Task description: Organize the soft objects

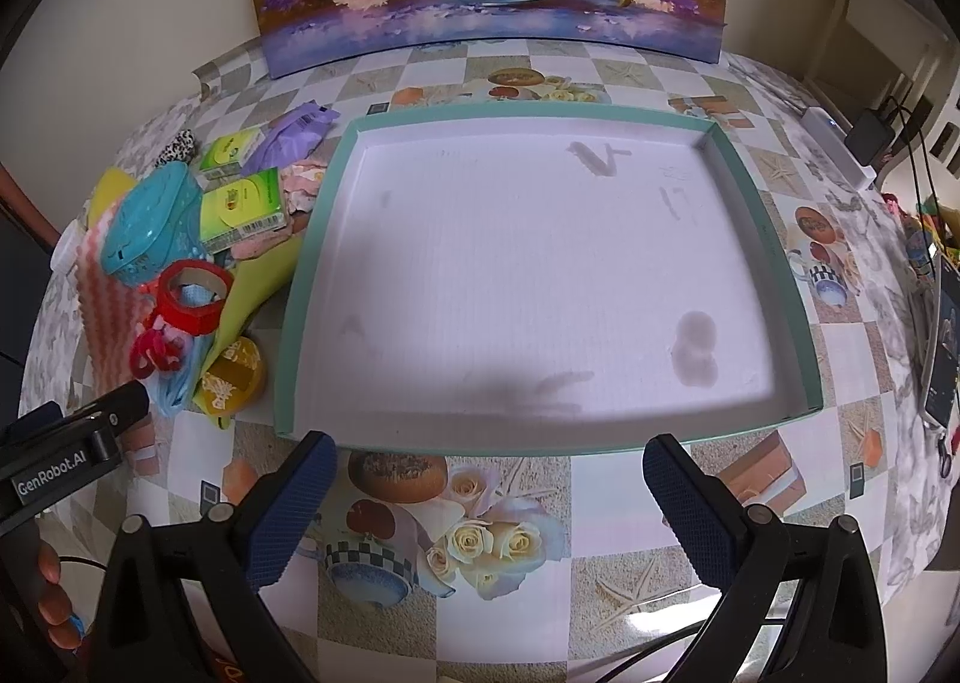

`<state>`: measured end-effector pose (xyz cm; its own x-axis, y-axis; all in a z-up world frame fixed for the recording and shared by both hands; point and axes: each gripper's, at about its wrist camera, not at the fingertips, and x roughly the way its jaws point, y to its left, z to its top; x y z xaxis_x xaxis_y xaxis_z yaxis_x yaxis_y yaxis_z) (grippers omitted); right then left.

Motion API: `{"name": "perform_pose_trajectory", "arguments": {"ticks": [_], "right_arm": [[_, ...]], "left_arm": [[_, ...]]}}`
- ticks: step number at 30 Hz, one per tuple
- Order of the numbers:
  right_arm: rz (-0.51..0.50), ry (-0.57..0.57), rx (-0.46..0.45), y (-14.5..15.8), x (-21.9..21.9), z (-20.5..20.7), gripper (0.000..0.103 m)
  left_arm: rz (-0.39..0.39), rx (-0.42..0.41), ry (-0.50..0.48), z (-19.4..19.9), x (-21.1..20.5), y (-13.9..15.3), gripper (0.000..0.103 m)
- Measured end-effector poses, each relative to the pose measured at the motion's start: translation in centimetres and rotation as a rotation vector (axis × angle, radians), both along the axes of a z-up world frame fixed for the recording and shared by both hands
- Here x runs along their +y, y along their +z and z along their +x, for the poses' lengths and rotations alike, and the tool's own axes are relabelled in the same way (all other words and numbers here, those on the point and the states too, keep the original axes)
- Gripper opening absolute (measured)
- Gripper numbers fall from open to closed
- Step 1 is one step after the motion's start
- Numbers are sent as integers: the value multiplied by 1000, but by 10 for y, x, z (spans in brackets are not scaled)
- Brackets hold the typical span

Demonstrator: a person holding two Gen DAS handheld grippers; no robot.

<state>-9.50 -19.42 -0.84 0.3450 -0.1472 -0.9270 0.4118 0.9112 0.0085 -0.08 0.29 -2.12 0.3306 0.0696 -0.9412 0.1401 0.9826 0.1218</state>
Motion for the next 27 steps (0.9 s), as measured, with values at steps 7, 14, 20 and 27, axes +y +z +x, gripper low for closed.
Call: {"name": "perform_pose_trajectory", "arguments": {"ticks": [7,14,20,27], "right_arm": [[-2,4,5,0,1,1,103],[-2,4,5,-1,1,1,103],[-3,4,6,-1,2,1,103],[-5,11,12,-4,4,2,103]], "left_arm": [[1,2,-1,0,0,0,103],[1,2,0,0,-1,0,103],[-1,3,0,0,-1,-1,103],[-26,15,4,1,0,-4,103]]}}
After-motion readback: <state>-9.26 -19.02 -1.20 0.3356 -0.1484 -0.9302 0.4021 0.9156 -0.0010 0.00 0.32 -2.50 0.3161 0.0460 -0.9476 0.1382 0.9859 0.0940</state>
